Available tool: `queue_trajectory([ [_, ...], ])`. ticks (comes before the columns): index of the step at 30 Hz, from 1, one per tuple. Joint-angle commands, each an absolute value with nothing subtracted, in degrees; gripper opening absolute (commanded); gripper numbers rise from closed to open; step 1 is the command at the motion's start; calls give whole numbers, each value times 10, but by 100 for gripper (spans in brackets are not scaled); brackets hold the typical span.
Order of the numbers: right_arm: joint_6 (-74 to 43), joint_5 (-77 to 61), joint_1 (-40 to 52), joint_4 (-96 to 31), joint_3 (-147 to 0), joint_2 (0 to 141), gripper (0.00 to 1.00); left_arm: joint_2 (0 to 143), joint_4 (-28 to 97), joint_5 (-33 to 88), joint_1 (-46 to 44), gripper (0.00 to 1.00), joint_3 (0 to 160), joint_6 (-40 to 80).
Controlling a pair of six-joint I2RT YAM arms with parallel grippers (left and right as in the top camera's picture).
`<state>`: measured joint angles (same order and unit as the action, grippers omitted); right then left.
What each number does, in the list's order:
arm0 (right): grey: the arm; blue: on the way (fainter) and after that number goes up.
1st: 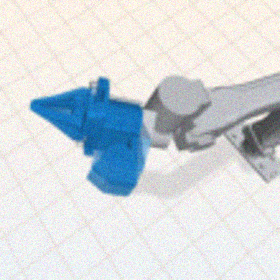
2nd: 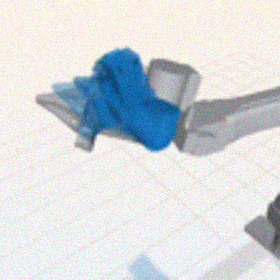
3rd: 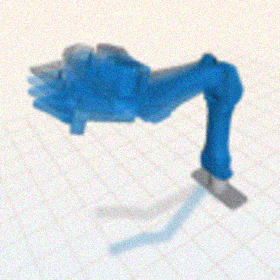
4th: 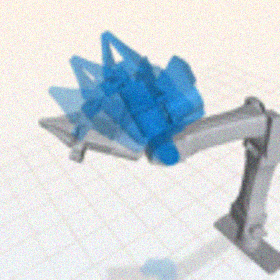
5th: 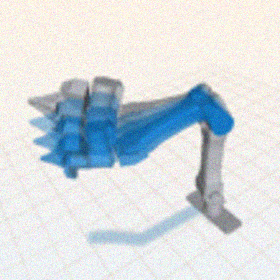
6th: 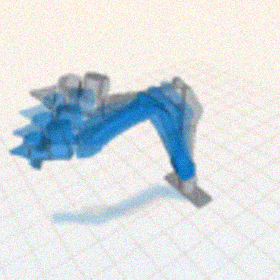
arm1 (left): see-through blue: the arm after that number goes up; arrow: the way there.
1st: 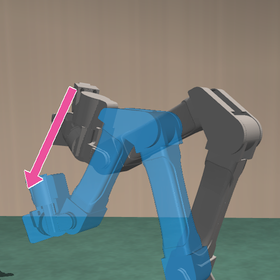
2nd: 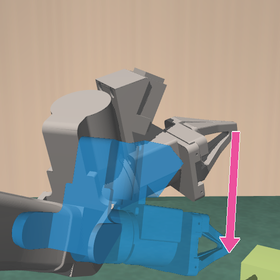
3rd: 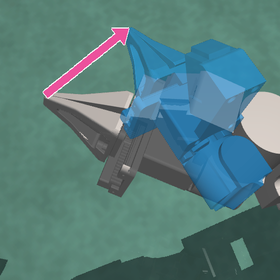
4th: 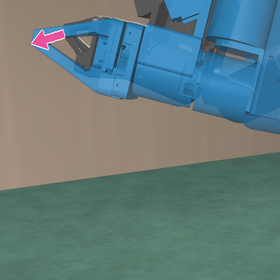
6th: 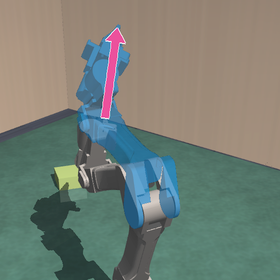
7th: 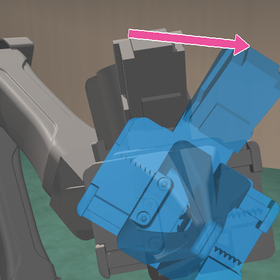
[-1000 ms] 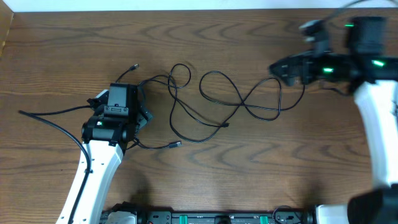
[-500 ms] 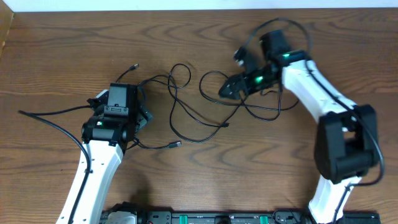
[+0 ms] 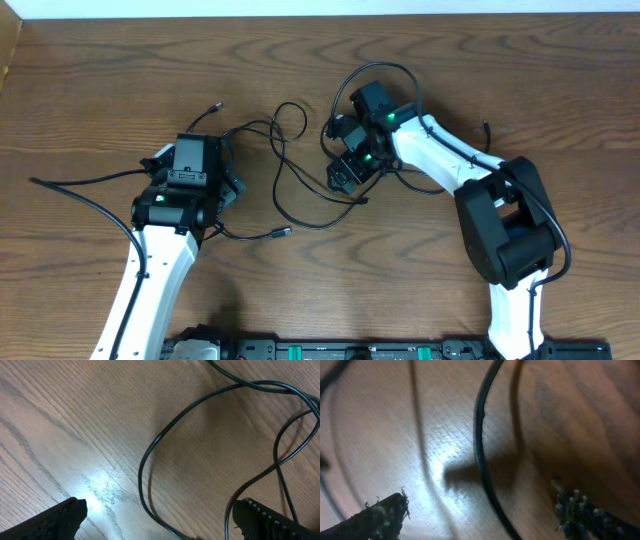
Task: Untangle cables
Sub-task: 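Bring the right gripper back to the black cable at table center, then grasp the black cable with the right gripper and drag it up-right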
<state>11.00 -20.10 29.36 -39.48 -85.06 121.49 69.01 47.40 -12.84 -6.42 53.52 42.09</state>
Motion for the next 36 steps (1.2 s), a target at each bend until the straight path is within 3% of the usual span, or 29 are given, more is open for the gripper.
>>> queue_trajectory([
  [1,114,-153,304,-393,-845,1246,86,692,475,-142,-62,98,546,416],
  [6,114,-153,305,-392,-845,1248,55,692,475,-142,-62,98,546,416],
  [7,114,-153,305,-392,-845,1248,46,692,475,-142,-62,98,546,416],
  [10,114,-153,305,-387,-845,1247,2,692,475,-142,-62,98,546,416],
  [14,114,-95,300,-384,-855,1245,1,692,475,-142,-62,98,546,416],
  [25,164,276,282,-372,-1018,1105,1,692,475,-142,-62,98,546,416],
  [36,204,314,258,-130,-1080,950,1,692,475,-142,-62,98,546,416],
])
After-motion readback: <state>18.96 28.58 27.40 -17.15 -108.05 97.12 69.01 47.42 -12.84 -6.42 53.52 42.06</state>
